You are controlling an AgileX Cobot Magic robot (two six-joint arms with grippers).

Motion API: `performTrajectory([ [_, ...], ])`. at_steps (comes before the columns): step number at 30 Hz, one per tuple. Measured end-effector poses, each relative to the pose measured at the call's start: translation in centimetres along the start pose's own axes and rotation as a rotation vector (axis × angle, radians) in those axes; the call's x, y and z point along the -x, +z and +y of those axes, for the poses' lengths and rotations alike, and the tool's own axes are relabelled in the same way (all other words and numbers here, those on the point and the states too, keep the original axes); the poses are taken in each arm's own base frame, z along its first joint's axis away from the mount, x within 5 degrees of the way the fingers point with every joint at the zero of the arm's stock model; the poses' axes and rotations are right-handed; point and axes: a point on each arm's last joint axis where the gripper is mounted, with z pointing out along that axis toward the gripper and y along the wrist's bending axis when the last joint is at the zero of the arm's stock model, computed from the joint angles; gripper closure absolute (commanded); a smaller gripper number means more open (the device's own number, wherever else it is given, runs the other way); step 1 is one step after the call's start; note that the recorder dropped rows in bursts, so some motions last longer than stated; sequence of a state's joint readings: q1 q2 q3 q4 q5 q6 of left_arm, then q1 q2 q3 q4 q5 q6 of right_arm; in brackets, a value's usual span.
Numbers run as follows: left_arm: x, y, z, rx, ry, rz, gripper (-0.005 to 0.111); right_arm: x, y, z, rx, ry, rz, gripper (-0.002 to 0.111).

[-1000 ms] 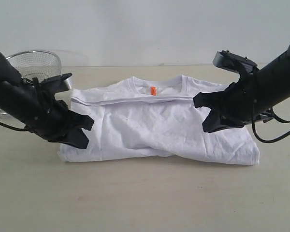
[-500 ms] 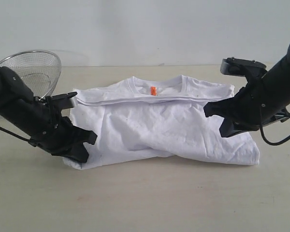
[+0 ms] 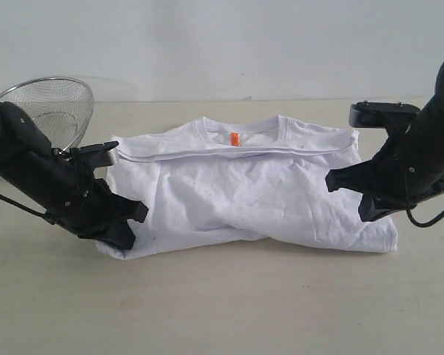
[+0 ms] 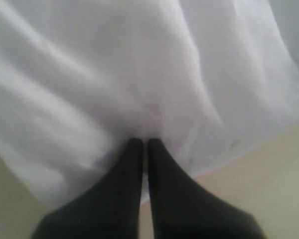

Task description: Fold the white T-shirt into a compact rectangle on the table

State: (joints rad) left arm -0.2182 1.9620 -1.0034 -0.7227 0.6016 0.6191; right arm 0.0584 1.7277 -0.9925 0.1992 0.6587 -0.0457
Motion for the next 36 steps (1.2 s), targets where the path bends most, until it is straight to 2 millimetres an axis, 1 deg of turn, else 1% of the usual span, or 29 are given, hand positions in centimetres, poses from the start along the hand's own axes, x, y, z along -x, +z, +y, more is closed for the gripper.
performTrajectory([
  [3,0.0,0.0,0.0,0.004,0.004,0.003,0.102,-0.2,1.9,-0.3,-0.014,0.014,0.052,0.108],
  [8,-0.1,0.0,0.2,0.02,0.005,0.014,0.102,-0.5,3.3,-0.6,-0.028,0.021,0.091,0.108],
  [12,-0.3,-0.1,0.4,0.056,-0.006,0.038,0.102,-0.8,5.2,-0.9,-0.039,0.024,0.141,0.108],
  [16,-0.5,-0.4,0.6,0.085,-0.006,0.054,0.102,-0.7,5.2,-1.0,-0.045,0.03,0.142,0.108],
  [23,-0.6,-0.7,1.0,0.146,-0.018,0.072,0.102,-0.4,5.0,-3.7,-0.053,0.139,0.129,0.108],
  [26,-0.6,-0.7,1.0,0.152,-0.011,0.073,0.102,-0.3,5.0,-4.1,-0.055,0.149,0.122,0.108],
  [30,-0.6,-0.9,1.1,0.165,0.009,0.076,0.102,-0.3,5.0,-4.2,-0.055,0.145,0.117,0.108],
  [32,-0.6,-1.2,1.1,0.183,0.036,0.075,0.102,-0.3,4.9,-4.3,-0.056,0.149,0.116,0.108],
  [36,-0.3,-3.2,0.5,0.203,0.086,0.03,0.102,-0.2,4.7,-4.3,-0.054,0.151,0.104,0.108],
])
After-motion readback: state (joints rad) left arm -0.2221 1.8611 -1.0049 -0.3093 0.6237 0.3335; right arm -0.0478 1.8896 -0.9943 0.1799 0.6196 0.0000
